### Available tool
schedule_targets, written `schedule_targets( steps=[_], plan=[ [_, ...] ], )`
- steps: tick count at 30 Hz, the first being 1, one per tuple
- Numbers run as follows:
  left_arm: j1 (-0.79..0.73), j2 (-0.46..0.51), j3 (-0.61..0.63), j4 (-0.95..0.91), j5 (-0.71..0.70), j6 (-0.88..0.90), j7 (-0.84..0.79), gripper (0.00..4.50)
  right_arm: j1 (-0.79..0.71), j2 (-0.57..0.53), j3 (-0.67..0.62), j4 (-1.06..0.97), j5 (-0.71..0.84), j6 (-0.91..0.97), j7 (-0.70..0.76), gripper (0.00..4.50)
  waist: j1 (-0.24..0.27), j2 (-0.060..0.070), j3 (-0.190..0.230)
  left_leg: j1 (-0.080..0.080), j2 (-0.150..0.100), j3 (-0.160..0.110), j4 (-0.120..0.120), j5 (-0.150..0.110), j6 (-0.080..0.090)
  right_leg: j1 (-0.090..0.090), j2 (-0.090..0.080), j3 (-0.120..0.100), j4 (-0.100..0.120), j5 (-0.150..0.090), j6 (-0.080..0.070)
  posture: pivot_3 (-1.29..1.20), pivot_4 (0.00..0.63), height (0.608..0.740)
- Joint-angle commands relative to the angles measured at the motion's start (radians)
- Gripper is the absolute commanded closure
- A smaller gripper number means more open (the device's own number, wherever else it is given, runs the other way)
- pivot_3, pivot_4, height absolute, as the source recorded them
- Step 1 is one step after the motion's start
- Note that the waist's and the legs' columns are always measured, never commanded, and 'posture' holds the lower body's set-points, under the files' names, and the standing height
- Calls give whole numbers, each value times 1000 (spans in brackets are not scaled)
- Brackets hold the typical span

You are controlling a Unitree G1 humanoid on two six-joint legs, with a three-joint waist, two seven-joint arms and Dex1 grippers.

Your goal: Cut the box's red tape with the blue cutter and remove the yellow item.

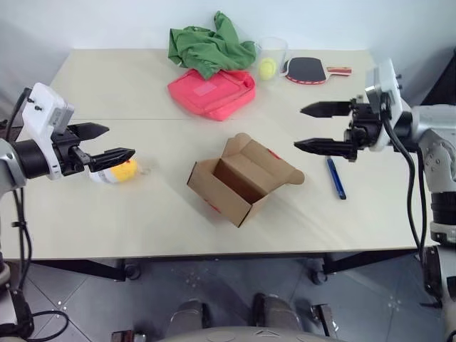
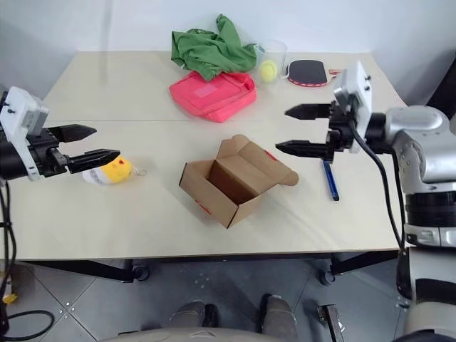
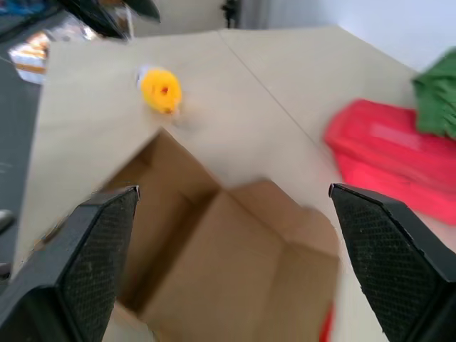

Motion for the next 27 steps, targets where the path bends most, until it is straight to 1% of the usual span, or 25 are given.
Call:
schedule_targets(
  steps=[1, 3, 4, 5, 7, 8, 9, 12, 17, 22, 25, 27],
  plan=[
    [43, -46, 71, -34, -15, -86, 49, 22, 76, -64, -79, -15, 0, -65, 44, 0, 0, 0, 0, 0, 0, 2, 0, 0, 0, 0, 0, 0, 0, 0, 0, 0, 150, 740],
    [99, -62, 72, -39, 3, -121, 65, 22, 147, -101, -113, -9, -4, -97, 65, 0, 0, 0, 0, 0, 0, 5, 0, 0, 0, 0, 0, 0, 0, 0, 0, 0, 150, 740],
    [127, -58, 69, -36, 4, -103, 72, 22, 186, -113, -137, -5, 8, -98, 76, 0, 0, 0, 0, 0, 0, 5, 0, 0, 0, 0, 0, 0, 0, 0, 0, 0, 150, 740],
    [152, -55, 68, -42, -8, -98, 62, 22, 218, -114, -164, 2, 24, -112, 90, 0, 0, 0, 0, 0, 0, 5, 0, 0, 0, 0, 0, 0, 0, 0, 0, 0, 150, 740],
    [208, -66, 99, -69, -81, -65, 32, 22, 304, -135, -191, 8, 11, -143, 104, 0, 0, 0, 0, 1, 0, 5, -1, 0, 0, 0, 0, 0, -1, 0, 0, 0, 150, 740],
    [250, -72, 106, -102, -94, -113, -7, 22, 337, -142, -201, 18, -1, -160, 107, 0, 0, 0, 0, 1, 1, 5, 0, 0, 0, 0, 0, 0, 0, 0, 0, 0, 150, 740],
    [283, -82, 124, -123, -109, -140, -22, 22, 367, -147, -208, 19, -8, -164, 102, 0, -1, 0, 0, 1, 1, 5, 0, 0, 0, 0, 0, 0, -1, 0, 0, 0, 150, 740],
    [342, -102, 151, -150, -168, -127, -34, 22, 430, -150, -236, 23, -4, -158, 82, 0, -1, 0, 0, 2, 2, 5, 0, 0, 0, 0, 0, 2, -1, 0, 0, 0, 150, 740],
    [516, -94, 214, -143, -163, -195, -97, 22, 539, -148, -274, -12, 5, -132, 53, 0, -2, 0, 0, 10, 2, 6, -2, 0, 0, 3, 1, 9, -1, 0, 0, 0, 150, 740],
    [587, -87, 251, -108, -160, -253, -126, 22, 594, -143, -284, -26, 0, -135, 38, 0, 0, 0, 0, 11, 4, 8, -2, -1, 1, 3, 0, 13, -2, -1, -1, 0, 150, 740],
    [598, -94, 255, -111, -176, -260, -120, 22, 609, -140, -289, -48, 10, -125, 23, 0, 0, 0, 0, 11, 4, 9, -2, -1, 2, 3, -1, 14, -2, -1, -1, 0, 150, 740],
    [602, -88, 252, -90, -196, -267, -155, 22, 619, -138, -293, -70, 19, -114, 12, 0, 0, 0, 0, 11, 4, 9, -2, -1, 2, 3, -1, 14, -2, -1, -1, 0, 150, 740]
  ],
)
